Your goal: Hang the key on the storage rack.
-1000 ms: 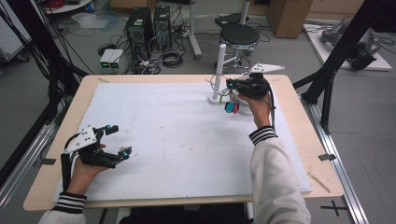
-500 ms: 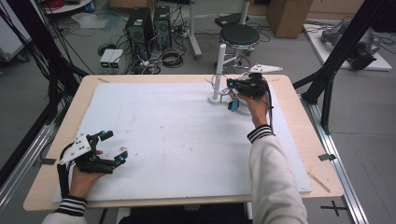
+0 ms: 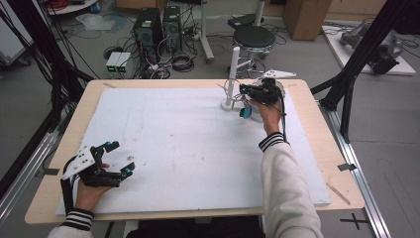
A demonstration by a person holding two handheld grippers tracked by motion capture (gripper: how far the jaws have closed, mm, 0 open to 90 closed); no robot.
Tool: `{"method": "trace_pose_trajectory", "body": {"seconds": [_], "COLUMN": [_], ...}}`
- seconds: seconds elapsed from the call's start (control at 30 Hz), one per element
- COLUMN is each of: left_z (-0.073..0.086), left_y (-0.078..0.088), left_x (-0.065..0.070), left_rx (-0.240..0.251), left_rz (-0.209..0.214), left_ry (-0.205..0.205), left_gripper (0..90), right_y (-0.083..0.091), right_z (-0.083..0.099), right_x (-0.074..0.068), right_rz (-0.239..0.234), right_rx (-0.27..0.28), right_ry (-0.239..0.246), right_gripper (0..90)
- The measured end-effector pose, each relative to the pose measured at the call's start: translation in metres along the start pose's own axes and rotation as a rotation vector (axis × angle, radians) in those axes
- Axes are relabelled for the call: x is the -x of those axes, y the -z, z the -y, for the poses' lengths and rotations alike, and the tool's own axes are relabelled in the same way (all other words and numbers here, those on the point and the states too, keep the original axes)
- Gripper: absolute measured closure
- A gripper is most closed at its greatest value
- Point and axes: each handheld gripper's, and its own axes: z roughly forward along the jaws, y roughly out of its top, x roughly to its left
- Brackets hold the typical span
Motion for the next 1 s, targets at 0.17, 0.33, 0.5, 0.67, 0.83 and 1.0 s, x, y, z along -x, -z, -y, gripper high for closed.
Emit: {"method": "trace_pose_trajectory", "body": {"seconds": [0.17, 0.33, 0.5, 0.67, 0.83, 1.0], "left_z": [0.0, 0.0, 0.0, 0.0, 0.0, 0.0], "left_y": [0.0, 0.0, 0.0, 0.0, 0.0, 0.0], "left_x": [0.001, 0.001, 0.001, 0.001, 0.001, 0.001], "left_rx": [0.0, -0.001, -0.002, -0.002, -0.003, -0.006], "left_rz": [0.001, 0.0, -0.001, -0.002, -0.005, -0.011], "left_ry": [-0.009, -0.007, -0.006, -0.007, -0.008, -0.007], "left_gripper": [1.7, 1.7, 1.7, 1.7, 1.7, 1.7], "right_y": [-0.001, -0.003, -0.005, -0.003, 0.003, 0.012], "right_z": [0.001, 0.002, 0.003, 0.002, -0.001, -0.008], "right_x": [0.001, 0.001, 0.001, 0.0, -0.002, -0.014], "right_rz": [0.004, 0.012, 0.03, 0.051, 0.042, 0.02], "right_rx": [-0.013, -0.017, -0.028, -0.038, -0.04, -0.032], "right_ry": [-0.009, -0.01, 0.009, 0.02, 0.037, 0.065], "right_gripper": [88.0, 87.8, 86.8, 81.0, 76.1, 59.2]}}
